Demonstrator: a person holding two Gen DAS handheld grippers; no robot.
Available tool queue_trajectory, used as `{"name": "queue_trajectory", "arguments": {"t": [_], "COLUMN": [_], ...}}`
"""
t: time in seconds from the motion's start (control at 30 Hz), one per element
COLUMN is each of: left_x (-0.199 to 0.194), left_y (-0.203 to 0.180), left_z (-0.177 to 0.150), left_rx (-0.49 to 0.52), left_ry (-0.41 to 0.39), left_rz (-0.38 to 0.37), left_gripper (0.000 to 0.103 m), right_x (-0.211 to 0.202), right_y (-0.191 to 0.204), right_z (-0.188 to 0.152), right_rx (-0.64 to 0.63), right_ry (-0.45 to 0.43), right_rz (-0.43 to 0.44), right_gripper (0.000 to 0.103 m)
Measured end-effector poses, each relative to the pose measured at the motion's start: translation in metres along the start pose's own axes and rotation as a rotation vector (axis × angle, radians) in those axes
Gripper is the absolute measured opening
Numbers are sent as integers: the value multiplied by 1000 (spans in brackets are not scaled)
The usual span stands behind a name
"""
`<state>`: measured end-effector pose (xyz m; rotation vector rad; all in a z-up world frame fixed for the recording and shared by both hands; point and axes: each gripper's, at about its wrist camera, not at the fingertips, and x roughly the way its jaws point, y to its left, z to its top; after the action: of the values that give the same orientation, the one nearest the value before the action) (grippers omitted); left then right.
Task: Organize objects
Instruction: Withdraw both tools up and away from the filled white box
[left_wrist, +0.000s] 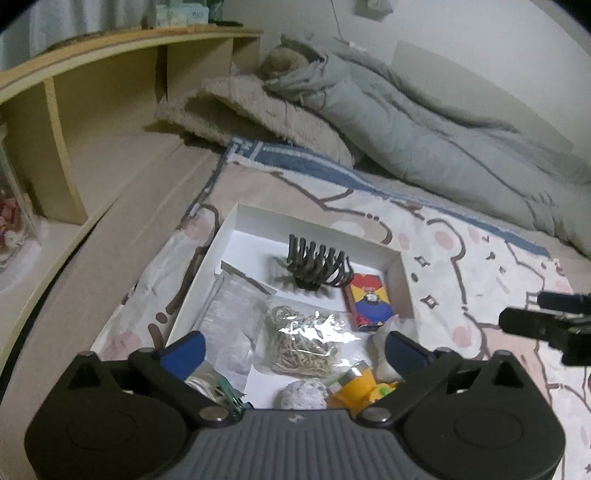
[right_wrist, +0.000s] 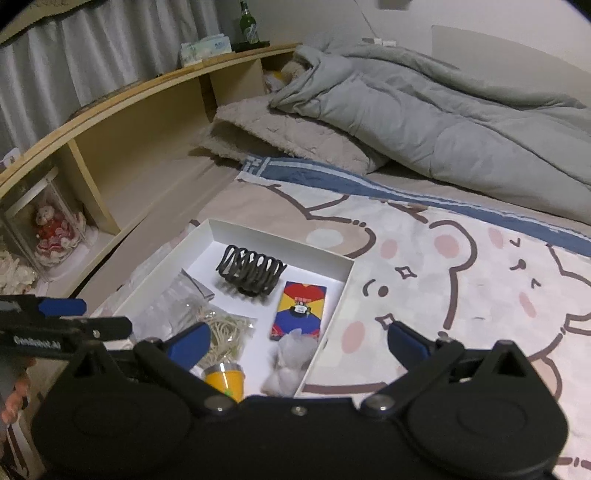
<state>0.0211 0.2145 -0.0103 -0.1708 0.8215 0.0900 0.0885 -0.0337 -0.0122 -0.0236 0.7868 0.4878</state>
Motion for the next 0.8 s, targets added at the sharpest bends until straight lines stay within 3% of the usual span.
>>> {"name": "queue_trajectory", "arguments": {"t": [0.3,0.8], "left_x": [-39,-92], "left_y": [-28,-50], "left_z": [-16,-63], "left_rx": [21,20], "left_ry": [-55,-144], "left_rz": [9,134], "left_gripper": [103,103], "right_x": [-39,-92], "right_y": [-4,-13], "right_z": [-22,-58], "right_rx": [-7,-24], "right_ry": [-27,-82], "right_rz": [-15,3], "right_gripper": [103,103]}}
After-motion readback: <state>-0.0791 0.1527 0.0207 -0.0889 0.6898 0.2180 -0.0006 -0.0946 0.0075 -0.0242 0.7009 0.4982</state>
